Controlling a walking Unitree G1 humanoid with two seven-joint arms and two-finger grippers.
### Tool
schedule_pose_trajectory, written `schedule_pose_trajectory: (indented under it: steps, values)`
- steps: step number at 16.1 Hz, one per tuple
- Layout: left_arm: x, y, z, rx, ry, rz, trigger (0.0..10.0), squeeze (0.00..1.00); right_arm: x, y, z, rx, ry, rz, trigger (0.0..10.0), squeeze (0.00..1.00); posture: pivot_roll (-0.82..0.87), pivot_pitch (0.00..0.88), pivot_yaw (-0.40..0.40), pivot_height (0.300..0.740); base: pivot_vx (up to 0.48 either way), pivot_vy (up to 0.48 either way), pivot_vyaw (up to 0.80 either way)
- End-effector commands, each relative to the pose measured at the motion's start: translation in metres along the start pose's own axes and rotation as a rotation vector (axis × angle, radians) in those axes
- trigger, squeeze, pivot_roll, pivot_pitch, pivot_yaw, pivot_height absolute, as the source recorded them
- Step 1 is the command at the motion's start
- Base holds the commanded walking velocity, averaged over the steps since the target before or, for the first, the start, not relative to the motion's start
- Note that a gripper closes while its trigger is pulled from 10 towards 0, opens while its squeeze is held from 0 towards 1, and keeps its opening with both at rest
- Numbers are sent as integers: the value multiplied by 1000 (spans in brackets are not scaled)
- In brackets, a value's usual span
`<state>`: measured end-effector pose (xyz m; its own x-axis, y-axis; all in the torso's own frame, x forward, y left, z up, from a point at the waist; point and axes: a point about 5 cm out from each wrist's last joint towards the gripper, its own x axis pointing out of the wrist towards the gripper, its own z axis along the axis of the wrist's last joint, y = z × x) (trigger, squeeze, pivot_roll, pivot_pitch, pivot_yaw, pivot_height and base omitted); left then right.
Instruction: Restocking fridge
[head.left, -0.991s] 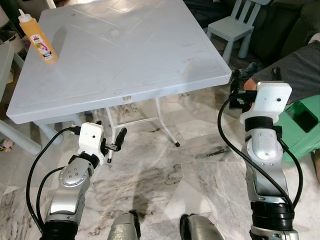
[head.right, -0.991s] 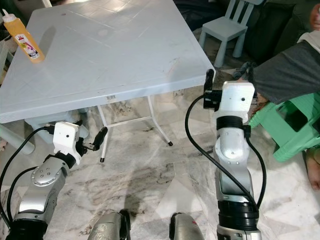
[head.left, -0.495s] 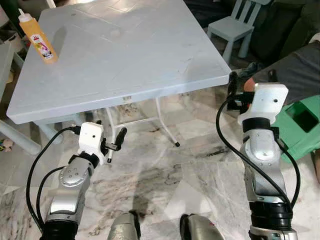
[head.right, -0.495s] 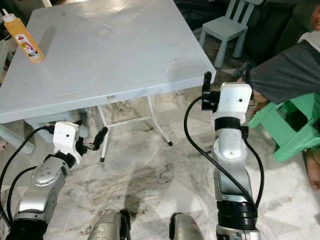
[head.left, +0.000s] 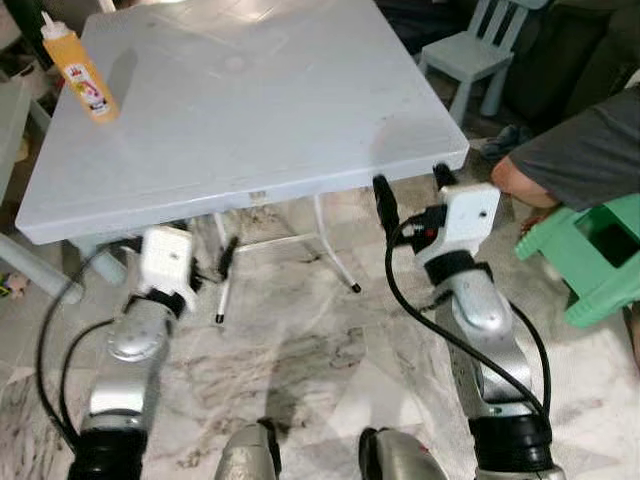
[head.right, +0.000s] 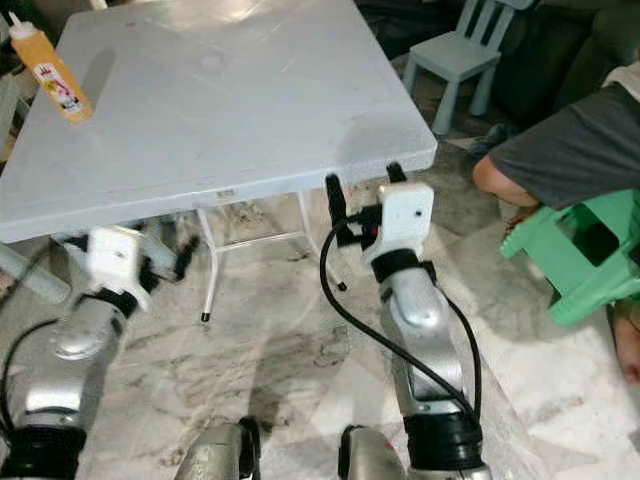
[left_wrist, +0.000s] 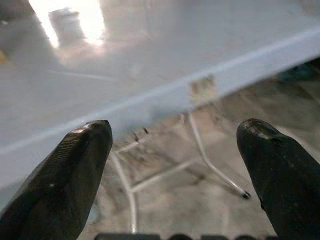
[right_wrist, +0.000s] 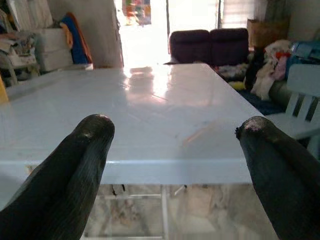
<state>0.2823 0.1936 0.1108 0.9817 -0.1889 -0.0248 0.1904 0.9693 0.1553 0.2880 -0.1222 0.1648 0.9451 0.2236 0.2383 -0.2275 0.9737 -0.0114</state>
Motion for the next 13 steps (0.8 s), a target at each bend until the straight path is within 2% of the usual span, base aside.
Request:
schedule_pose_trajectory:
  steps: [1,2,4,6,11,13]
  values:
    - [-3,5,3,18,-22,21,10000,0,-3,-1,-6,8,28,-2,10000,0,30,156,56,740,0,0,500]
    - [-4,1,3,26,-34,13,10000,0,-4,0,-8,7,36,10,10000,0,25,159,54,740,416,0,800]
    - [-2,-7,-1,-10,-29,25,10000,0,-7,0,-9,11,40,19,10000,0,8,136,35,740,463,0,794]
    - [0,-15,-6,-11,-18,-4,10000,0,-7,-2,-9,4,37,11,10000,0,-1,91,17,740,467,0,791]
    - [13,-14,-7,-21,-33,-10,10000,0,3,-1,-7,9,17,13,10000,0,-38,43,-14,740,472,0,788]
    - [16,-11,-13,-34,-28,0,10000,0,2,7,-4,3,5,63,10000,0,-61,41,-19,740,480,0,788]
